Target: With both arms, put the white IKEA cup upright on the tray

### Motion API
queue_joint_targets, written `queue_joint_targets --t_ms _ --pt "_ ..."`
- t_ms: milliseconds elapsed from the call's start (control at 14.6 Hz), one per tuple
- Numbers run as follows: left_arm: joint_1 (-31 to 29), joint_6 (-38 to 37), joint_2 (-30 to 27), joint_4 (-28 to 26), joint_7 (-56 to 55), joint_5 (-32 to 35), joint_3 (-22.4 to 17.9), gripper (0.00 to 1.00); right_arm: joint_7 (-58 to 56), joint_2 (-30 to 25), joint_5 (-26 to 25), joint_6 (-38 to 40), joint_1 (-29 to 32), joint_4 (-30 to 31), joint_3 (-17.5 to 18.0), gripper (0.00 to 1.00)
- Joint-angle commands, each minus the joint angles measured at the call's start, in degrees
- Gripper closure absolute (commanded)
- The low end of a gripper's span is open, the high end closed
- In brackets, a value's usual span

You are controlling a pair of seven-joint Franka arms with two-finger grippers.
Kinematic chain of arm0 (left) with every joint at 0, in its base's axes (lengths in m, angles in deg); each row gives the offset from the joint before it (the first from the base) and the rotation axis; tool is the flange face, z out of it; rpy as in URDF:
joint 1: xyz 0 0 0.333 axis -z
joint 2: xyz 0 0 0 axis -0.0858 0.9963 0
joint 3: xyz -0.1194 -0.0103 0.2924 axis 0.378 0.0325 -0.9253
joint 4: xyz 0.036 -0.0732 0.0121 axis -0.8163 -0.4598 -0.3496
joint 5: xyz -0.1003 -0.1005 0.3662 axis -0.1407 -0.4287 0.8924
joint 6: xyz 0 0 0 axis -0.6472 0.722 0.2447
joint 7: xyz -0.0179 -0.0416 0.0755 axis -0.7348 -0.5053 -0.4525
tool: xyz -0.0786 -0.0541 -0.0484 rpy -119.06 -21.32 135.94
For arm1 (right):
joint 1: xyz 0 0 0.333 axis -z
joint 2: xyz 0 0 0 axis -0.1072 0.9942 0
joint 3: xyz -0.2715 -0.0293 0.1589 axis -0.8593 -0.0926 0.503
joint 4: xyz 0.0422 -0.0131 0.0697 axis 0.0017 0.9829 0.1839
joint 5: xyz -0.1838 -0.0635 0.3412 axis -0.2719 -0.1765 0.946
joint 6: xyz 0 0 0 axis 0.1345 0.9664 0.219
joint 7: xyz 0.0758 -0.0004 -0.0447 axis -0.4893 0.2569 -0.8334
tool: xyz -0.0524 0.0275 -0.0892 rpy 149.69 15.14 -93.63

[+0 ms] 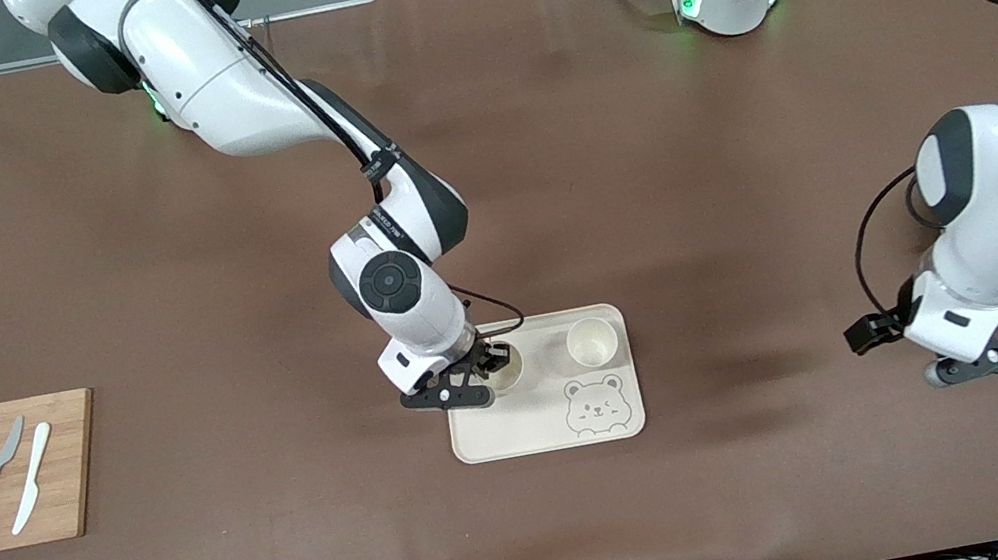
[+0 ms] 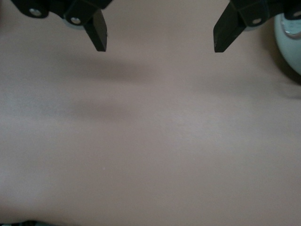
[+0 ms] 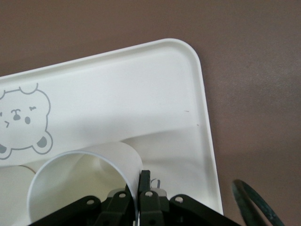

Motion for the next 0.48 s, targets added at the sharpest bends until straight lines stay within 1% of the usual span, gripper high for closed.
queue_joint_targets --t_ms 0,137,342,410 --pt "-0.5 -2.3 -3.8 -1.1 2.2 -1.2 0.4 0.00 1.9 0.2 -1.2 -1.8 -0.3 0.6 -0.4 1.00" --pt "-0.5 -5.5 -6.6 -1.0 2.2 -3.5 0.3 0.00 2.0 0.6 -1.4 -2.1 -0.4 0.7 -0.4 1.00" --pt "0.9 -13.2 -12.0 -0.9 2.2 -6.5 -0.4 0.00 2.6 0.7 -1.6 -2.1 -0.4 0.7 -0.4 1.00" --pt "1.8 -16.2 -14.0 -0.9 2.3 -7.1 -0.9 0.00 2.5 0.7 -1.6 -2.1 -0.2 0.7 -0.4 0.72"
